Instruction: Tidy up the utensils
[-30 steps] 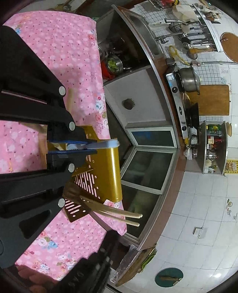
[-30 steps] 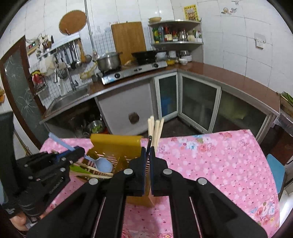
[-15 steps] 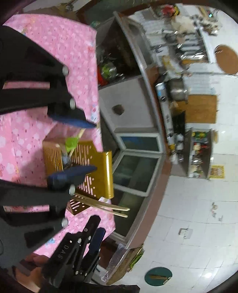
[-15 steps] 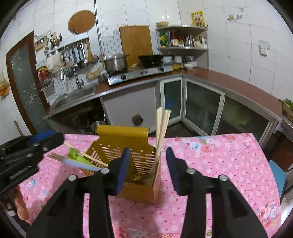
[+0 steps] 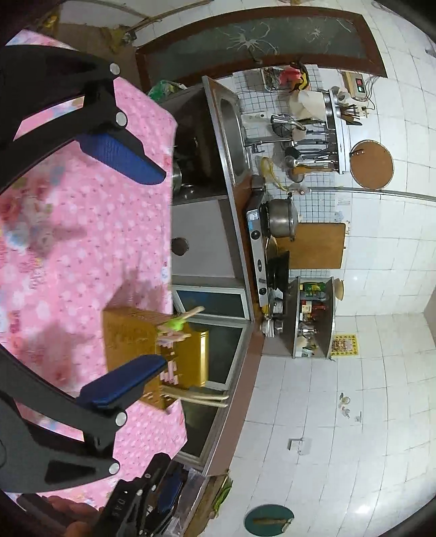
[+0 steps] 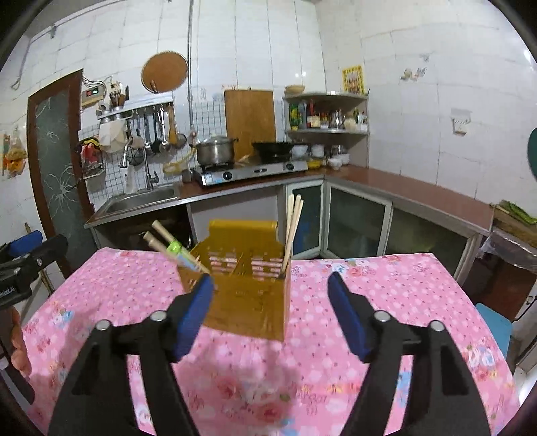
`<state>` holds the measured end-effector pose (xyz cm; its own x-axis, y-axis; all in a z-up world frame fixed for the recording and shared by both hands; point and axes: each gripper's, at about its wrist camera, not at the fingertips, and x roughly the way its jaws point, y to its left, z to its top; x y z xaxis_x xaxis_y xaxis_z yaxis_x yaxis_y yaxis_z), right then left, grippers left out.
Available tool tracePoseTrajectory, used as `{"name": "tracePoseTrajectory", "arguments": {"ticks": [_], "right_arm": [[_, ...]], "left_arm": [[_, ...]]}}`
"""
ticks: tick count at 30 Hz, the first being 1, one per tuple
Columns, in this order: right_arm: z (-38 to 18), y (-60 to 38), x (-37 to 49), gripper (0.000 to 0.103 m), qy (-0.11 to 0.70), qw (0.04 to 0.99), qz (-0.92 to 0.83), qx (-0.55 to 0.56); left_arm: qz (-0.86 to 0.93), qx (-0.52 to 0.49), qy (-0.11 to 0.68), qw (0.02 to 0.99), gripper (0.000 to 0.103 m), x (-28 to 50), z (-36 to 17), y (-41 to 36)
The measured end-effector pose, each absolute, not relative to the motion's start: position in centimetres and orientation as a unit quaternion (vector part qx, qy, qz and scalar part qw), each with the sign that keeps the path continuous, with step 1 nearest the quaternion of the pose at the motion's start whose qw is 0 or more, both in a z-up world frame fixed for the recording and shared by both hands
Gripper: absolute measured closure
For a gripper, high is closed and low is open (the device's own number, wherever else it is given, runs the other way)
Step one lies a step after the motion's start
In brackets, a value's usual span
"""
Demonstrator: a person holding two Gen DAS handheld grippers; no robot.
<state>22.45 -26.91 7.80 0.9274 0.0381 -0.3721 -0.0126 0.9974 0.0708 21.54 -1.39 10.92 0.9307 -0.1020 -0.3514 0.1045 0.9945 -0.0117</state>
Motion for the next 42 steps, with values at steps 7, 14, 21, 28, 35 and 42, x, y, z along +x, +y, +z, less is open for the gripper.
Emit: {"name": "tracePoseTrajectory", "arguments": {"ticks": [7,14,21,28,35,42], "right_arm": [[4.0,-25.3,16.8,0.013,0.178,0.983,0.014,0.041],[1.2,-24.4,12.9,0.005,0.153,0.988,-0.006,0.02],[-0.2,-24.7,11.9,0.005,0.136,0.99,-0.022,0.024],[-1.0,-24.7,12.0,0.004,0.132,0.991,-0.034,0.019],[-1.4,-24.4,11.7,0.004,0.131,0.991,-0.03,0.02],[-1.5,-24.1,11.4,0.004,0.128,0.991,-0.029,0.013]], "left_arm": [[-0.045,-0.006,0.163,0.986,0.005,15.7,7.1,-1.2],[-0.041,0.027,0.148,0.988,0.005,12.4,3.0,-2.2],[-0.023,0.031,0.149,0.988,0.005,12.3,0.6,-2.2],[-0.005,0.011,0.148,0.989,0.005,12.5,-0.7,-1.1],[-0.006,-0.009,0.152,0.988,0.005,12.6,-0.9,-0.1],[-0.011,0.016,0.141,0.99,0.005,12.0,-0.7,-1.0]]}}
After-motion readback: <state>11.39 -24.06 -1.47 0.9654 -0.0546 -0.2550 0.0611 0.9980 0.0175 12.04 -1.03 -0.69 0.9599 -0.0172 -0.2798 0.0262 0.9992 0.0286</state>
